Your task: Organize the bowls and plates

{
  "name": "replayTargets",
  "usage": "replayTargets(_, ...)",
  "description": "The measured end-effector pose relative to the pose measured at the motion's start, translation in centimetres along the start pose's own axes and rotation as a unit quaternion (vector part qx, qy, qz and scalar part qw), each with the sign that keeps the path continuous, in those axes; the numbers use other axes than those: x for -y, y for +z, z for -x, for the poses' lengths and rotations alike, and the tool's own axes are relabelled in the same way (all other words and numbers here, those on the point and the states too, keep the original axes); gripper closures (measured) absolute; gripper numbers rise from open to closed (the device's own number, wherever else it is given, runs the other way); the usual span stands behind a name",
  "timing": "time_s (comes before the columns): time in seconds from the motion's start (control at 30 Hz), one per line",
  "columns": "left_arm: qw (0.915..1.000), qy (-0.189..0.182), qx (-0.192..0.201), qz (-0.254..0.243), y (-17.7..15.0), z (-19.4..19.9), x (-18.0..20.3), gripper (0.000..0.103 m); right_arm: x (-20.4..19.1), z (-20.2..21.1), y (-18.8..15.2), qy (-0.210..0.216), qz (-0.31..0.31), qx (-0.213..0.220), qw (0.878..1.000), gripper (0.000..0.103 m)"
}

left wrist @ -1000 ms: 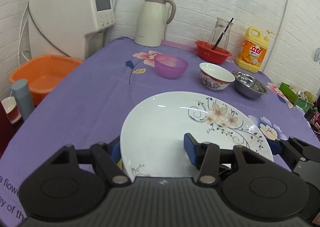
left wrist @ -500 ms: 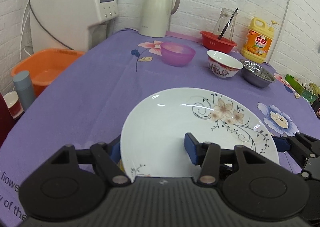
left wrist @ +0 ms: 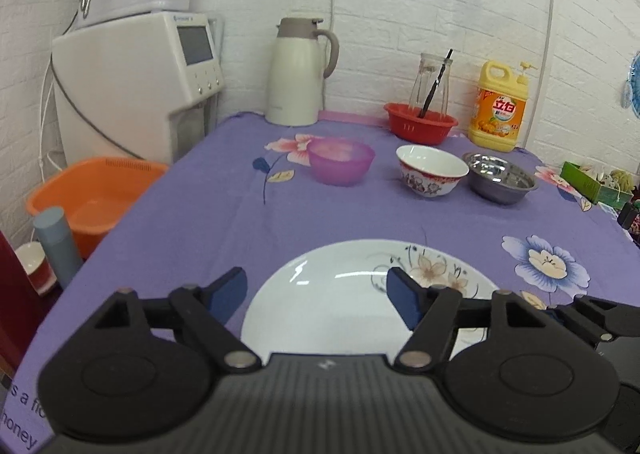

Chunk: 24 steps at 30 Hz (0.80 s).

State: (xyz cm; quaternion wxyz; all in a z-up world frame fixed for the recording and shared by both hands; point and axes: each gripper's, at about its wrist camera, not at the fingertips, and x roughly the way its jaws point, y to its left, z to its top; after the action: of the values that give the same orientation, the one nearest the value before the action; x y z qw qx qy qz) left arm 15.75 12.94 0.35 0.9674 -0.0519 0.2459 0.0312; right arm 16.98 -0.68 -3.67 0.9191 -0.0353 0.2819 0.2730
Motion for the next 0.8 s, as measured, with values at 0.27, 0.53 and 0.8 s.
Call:
replayTargets(0.27,0.9993,-0.02,0.029,0.012,2.5,0.8,1.5,0.031,2.2,2.0,0.0,0.0,-0.03,0.016,0.999,0.0)
replayTargets(0.53,0.9976,-0.063,0.025,0.015,3.4,1.5,4.3,0.03,5.5,5.9,0.7,-0.034,-0.048,0.068,0.996,0.0)
replayTargets(0.8,0.9876,-0.15,-0.009,0.044,6.6,-1.0,7.6,0.03,12.8,8.8,2.5,-0.11,-0.064,0.094,0.987,0.0)
